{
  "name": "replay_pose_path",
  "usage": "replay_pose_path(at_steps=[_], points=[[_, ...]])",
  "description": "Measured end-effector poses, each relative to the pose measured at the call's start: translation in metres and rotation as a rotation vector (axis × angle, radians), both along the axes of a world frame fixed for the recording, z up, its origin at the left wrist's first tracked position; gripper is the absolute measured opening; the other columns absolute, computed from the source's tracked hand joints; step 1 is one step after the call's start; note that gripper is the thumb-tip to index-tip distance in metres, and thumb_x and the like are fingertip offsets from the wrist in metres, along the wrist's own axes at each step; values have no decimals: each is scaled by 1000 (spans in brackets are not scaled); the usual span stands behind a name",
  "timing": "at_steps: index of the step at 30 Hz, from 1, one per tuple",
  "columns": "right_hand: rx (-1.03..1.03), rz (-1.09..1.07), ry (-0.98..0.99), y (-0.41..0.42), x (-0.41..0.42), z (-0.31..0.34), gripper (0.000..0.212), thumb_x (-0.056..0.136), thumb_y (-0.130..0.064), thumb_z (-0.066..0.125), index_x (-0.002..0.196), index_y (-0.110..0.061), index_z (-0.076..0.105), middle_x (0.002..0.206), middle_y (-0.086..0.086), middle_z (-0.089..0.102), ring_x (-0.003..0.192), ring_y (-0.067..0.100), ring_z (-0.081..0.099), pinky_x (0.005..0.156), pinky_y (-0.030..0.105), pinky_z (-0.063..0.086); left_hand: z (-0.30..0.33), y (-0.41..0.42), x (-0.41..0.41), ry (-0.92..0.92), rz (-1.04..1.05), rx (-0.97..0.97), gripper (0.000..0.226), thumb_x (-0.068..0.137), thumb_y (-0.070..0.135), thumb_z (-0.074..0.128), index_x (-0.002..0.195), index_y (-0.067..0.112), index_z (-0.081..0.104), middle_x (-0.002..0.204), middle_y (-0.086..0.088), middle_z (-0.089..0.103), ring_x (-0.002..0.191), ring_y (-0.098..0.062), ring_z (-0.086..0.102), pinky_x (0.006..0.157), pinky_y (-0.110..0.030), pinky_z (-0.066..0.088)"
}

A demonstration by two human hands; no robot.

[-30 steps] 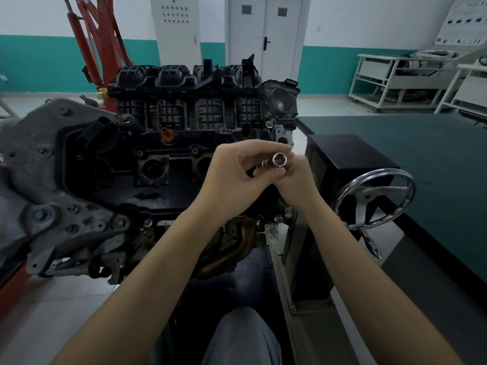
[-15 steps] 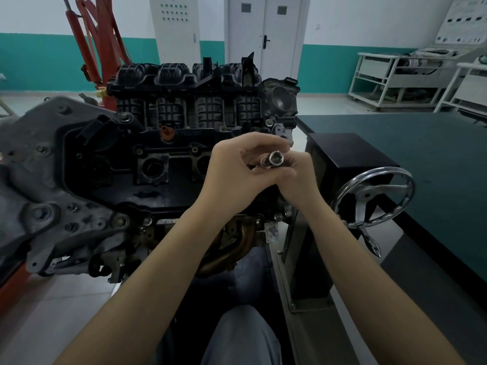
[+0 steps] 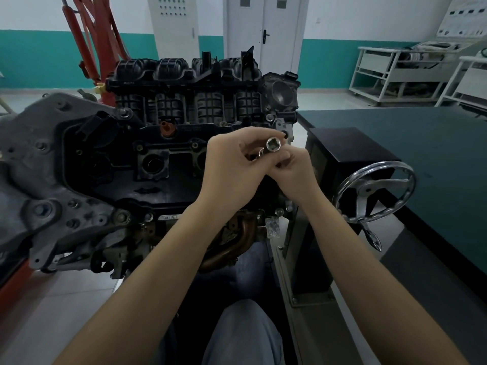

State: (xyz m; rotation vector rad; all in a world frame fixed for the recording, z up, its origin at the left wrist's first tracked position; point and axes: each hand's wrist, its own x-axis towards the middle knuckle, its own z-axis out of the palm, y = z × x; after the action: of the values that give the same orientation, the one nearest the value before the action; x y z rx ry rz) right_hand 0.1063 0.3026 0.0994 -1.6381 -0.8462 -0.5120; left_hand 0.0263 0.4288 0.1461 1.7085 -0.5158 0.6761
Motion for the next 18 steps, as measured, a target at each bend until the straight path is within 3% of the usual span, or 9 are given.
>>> replay_pose_path(at_steps=[2, 4, 8, 9, 12, 14, 16, 18], points=[[-33, -23, 44, 1, 0, -2, 36, 85, 7, 61, 85, -29, 63, 77, -26, 67, 76, -6, 62, 70, 11, 45, 1, 2, 1, 43, -83, 12, 30, 77, -7, 74, 102, 9, 71, 95, -6, 73, 95, -16, 70, 91, -38, 55], [-39, -59, 65, 1, 3, -7, 27, 84, 3, 63, 84, -23, 67, 75, -22, 66, 73, -4, 62, 69, 19, 47, 1, 4, 0, 68, -149, 47, 35, 76, -11, 72, 106, 8, 69, 99, -11, 72, 99, -21, 69, 93, -41, 54], [-6, -47, 46, 3, 0, -2, 7, 80, -15, 67, 86, -19, 70, 78, -19, 67, 75, -4, 64, 69, 11, 46, 0, 1, -2, 27, -48, 50, 33, 70, -1, 81, 99, 12, 72, 92, 2, 72, 92, -8, 69, 87, -26, 55], [-10, -57, 24, 3, -1, 0, 12, 81, -17, 65, 92, -16, 70, 82, -16, 68, 78, -5, 65, 71, 10, 46, 0, 1, -2, 10, -17, 34, 32, 70, 1, 82, 97, 14, 72, 89, 6, 71, 90, -6, 70, 85, -25, 56], [-17, -36, 11, 0, 1, -3, 22, 84, 2, 66, 99, -15, 66, 85, -20, 68, 81, -4, 65, 73, 12, 48, -1, 2, -1, 20, -35, 5, 29, 75, -3, 77, 101, 9, 72, 93, 0, 73, 93, -11, 70, 89, -33, 56], [-56, -35, 36, -1, 2, -5, 25, 86, 9, 61, 98, -11, 66, 83, -12, 68, 79, -2, 64, 73, 17, 50, -2, 3, -1, 54, -113, 19, 32, 77, -9, 72, 107, 2, 70, 99, -8, 73, 99, -17, 69, 94, -38, 54], [-51, -53, 32, -1, 1, -4, 20, 85, 6, 61, 95, -10, 67, 80, -6, 67, 75, -2, 64, 70, 17, 50, -2, 4, -2, 73, -171, 43, 36, 78, -13, 69, 111, -1, 67, 104, -14, 71, 104, -21, 68, 96, -41, 52], [-30, -65, 5, 0, -2, -1, 18, 81, -2, 65, 87, -19, 68, 75, -18, 66, 71, -6, 63, 66, 9, 46, -1, 3, -2, 67, -163, 64, 37, 77, -11, 71, 111, 0, 67, 105, -13, 71, 104, -20, 67, 95, -38, 53]])
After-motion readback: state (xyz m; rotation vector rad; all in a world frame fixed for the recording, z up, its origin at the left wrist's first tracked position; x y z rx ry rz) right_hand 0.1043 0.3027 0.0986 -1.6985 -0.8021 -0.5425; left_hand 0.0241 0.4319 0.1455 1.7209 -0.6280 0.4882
